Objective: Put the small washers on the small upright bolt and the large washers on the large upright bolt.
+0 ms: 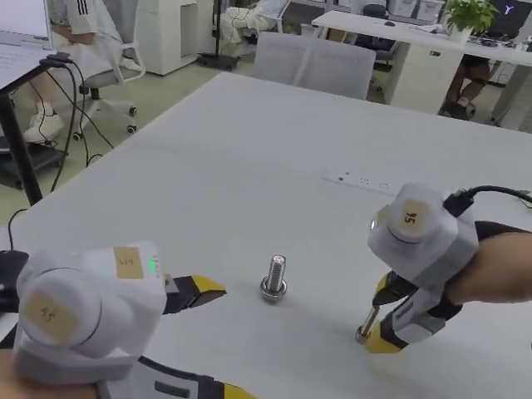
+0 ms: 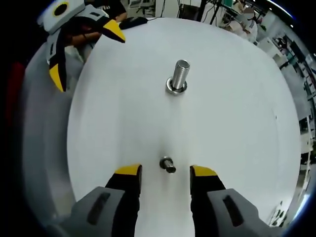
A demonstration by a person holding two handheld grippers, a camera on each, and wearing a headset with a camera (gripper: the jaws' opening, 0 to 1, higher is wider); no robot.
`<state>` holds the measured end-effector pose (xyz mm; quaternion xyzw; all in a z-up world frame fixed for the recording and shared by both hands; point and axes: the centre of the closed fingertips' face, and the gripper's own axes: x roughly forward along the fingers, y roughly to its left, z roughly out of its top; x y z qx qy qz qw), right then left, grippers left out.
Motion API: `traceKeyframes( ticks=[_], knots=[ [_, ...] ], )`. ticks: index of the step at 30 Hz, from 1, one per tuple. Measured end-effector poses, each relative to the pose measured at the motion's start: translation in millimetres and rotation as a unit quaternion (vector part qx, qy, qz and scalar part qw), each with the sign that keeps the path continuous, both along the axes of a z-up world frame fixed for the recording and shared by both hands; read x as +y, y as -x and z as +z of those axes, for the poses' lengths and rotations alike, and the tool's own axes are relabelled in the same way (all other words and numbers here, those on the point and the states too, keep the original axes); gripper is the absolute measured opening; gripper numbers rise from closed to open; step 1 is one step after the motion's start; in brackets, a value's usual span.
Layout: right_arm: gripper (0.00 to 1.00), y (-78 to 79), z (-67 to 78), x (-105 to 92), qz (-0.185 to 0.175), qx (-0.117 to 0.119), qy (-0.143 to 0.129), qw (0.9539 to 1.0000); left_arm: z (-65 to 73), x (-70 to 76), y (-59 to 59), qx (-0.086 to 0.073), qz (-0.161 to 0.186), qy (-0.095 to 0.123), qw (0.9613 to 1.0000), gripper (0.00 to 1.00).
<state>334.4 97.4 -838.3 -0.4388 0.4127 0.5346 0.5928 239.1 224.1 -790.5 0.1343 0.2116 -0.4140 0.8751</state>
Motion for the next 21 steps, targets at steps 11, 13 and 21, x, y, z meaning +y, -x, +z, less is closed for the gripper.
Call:
traceKeyframes(
  ticks=[11,13,21],
  knots=[
    [0.46,18.3,20.5,-6.8,-0.048,-0.015,-0.075,0.9959,4.3,-1.0,1.4,-0.001,-0.007,0.001,1.0,0.72],
    [0.47,22.2,21.6,-8.8,-0.055,-0.014,-0.085,0.9947,5.4,-2.0,2.0,0.0,-0.008,0.003,1.0,0.72],
    [0.5,34.6,34.5,-14.4,-0.095,-0.022,-0.143,0.985,9.4,-4.9,2.8,0.003,-0.011,0.011,0.9999,0.74]
  ],
)
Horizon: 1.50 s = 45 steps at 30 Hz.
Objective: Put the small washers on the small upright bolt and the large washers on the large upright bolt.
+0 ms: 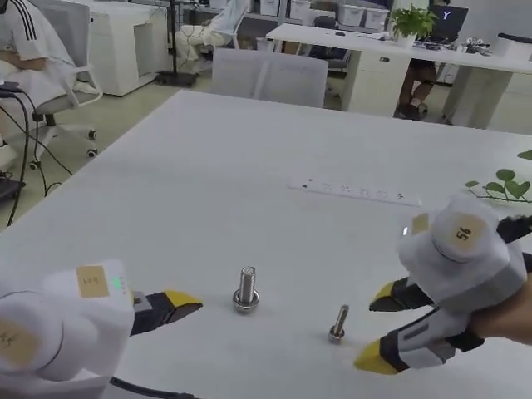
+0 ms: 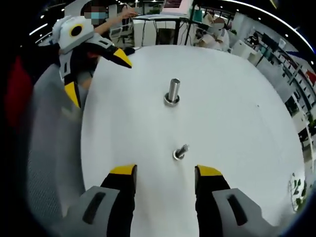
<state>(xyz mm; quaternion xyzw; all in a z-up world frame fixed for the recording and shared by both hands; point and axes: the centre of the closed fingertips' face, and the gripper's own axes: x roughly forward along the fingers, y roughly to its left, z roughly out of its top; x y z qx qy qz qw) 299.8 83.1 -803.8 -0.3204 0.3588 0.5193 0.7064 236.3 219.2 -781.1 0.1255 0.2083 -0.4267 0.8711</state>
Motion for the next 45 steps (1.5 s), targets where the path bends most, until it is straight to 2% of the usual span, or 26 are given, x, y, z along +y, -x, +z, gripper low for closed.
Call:
traceKeyframes(
  ticks=[7,13,20,25,28,33,45],
  knots=[
    [0.54,17.5,8.8,-0.8,-0.013,-0.012,-0.036,0.9992,3.7,-2.0,2.7,0.009,-0.002,0.016,0.9998,0.75],
    [0.57,30.4,10.1,-2.1,-0.026,-0.014,-0.064,0.9975,1.9,-4.0,8.8,0.02,-0.008,0.016,0.9996,0.77],
    [0.66,48.9,11.4,1.2,-0.04,-0.005,-0.123,0.9915,4.9,-3.0,15.8,0.032,-0.006,0.035,0.9989,0.78],
    [0.72,60.4,6.2,-2.6,-0.042,-0.006,-0.138,0.9895,3.4,-3.1,21.2,0.043,-0.005,0.045,0.9981,0.79],
    [0.79,65.1,7.3,-1.4,-0.047,-0.005,-0.156,0.9866,1.1,-4.4,24.6,0.05,-0.006,0.048,0.9976,0.81],
    [0.84,69.3,2.9,-2.7,-0.059,0.003,-0.156,0.9859,-1.9,-8.4,30.0,0.06,-0.013,0.051,0.9968,0.86],
    [1.0,78.9,1.5,7.5,-0.065,0.01,-0.184,0.9808,-6.7,-4.7,36.1,0.074,0.0,0.06,0.9954,0.97]
  ],
)
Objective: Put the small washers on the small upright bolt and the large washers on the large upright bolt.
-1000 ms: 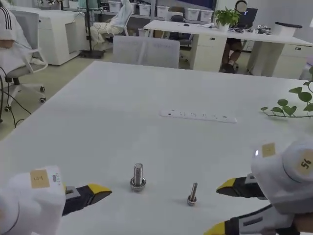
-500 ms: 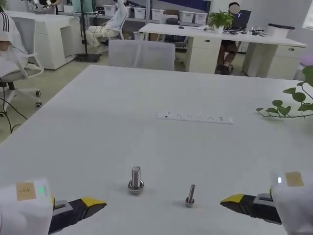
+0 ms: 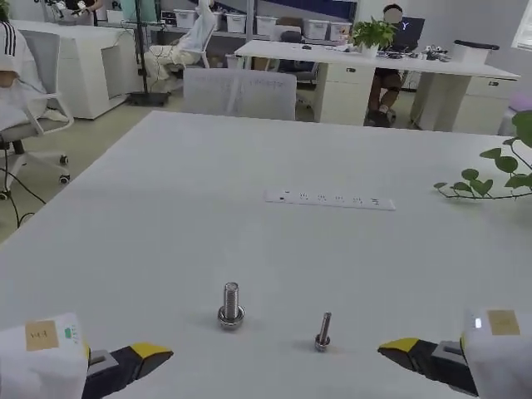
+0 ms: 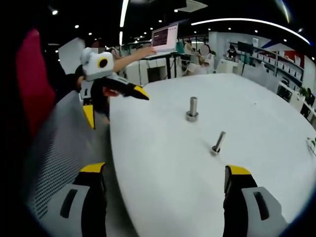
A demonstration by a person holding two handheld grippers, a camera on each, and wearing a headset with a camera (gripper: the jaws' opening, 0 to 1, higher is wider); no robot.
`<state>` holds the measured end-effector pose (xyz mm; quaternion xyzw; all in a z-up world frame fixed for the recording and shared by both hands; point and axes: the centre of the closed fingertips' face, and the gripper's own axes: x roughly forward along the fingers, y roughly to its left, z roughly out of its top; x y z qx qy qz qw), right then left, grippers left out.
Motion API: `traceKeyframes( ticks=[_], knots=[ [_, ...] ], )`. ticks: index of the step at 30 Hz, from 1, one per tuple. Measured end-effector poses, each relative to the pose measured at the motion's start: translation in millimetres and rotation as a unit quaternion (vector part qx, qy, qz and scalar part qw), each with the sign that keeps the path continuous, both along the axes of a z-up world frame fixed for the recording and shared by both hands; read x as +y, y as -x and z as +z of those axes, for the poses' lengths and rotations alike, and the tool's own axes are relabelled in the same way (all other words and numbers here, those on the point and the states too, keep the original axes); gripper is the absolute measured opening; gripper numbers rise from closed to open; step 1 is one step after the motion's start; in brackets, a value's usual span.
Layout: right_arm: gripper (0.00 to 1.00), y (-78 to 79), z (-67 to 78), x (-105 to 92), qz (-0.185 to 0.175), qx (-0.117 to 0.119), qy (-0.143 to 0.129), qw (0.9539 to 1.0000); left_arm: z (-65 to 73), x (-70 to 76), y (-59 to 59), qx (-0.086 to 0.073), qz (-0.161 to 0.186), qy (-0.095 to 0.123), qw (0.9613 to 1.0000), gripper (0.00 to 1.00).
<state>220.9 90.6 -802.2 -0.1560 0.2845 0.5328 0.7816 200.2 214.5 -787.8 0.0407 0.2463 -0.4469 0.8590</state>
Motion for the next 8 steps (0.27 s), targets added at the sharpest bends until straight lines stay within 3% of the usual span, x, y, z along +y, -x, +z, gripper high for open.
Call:
traceKeyframes(
  ticks=[8],
  knots=[
    [1.0,3.0,-1.2,0.7,-0.001,0.002,-0.003,1.0,-0.6,1.3,3.5,0.006,0.001,0.002,1.0,0.98]
  ],
)
